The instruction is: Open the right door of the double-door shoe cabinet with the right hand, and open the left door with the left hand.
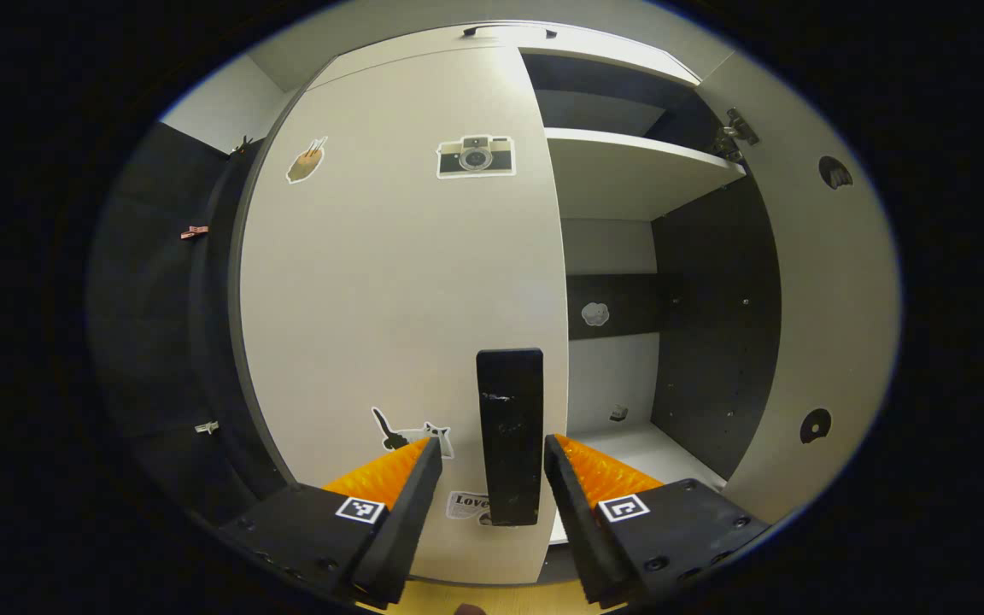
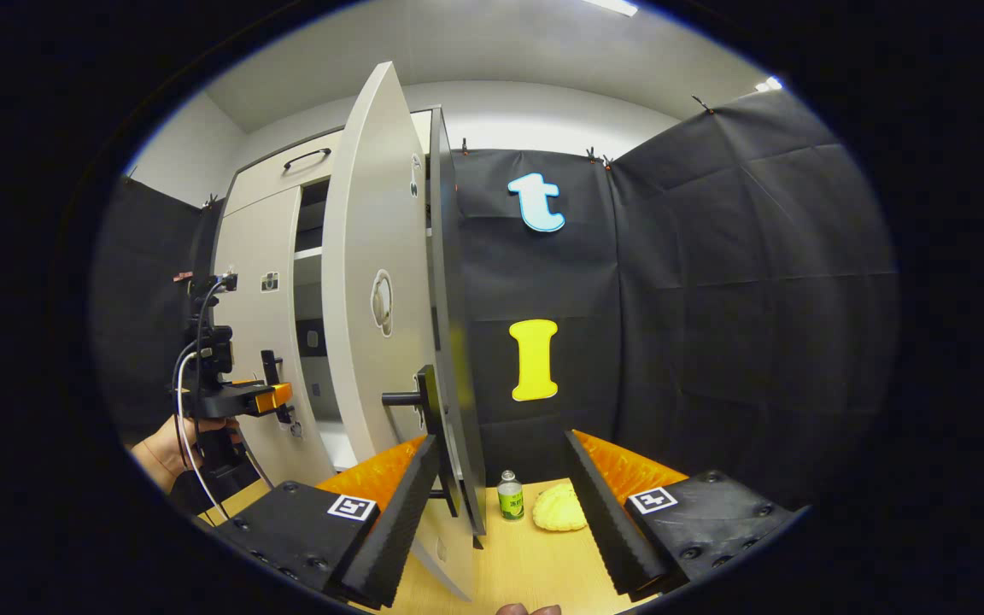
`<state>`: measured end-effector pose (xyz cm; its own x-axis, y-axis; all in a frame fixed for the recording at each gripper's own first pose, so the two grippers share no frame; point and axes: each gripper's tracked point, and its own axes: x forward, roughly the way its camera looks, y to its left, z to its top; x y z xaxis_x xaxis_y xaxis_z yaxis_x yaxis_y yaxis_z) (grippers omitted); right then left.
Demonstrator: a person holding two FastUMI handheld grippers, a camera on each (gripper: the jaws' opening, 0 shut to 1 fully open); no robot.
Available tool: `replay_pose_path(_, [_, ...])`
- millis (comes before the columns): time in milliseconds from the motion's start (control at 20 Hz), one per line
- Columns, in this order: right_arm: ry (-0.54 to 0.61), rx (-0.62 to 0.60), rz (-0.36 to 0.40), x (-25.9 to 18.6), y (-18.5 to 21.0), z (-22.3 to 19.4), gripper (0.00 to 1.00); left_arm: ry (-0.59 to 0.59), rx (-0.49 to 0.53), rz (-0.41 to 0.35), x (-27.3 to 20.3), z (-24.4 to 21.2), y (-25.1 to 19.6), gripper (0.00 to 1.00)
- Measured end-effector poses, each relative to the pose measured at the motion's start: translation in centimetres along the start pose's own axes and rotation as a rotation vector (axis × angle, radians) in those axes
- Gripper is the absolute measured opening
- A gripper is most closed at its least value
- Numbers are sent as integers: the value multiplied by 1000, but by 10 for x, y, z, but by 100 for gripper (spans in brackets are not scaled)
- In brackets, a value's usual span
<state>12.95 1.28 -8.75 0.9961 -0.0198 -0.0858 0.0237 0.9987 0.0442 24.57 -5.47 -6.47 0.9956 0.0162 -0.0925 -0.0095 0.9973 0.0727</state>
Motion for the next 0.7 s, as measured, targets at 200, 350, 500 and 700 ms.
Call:
replay_pose_path(200, [-5, 4, -13, 3, -3, 3, 92, -2, -28, -31, 9, 4, -9, 55])
replay_pose_path(350, [-13, 14, -17, 3, -4, 4, 92, -6, -6, -22, 9, 5, -12, 35])
replay_pose_path(500, [-26, 17, -20, 3, -4, 8, 91, 21, -17, -21, 9, -2, -13, 35])
replay_pose_path(700, [-34, 32, -19, -1, -3, 11, 91, 34, -27, -36, 9, -4, -14, 28])
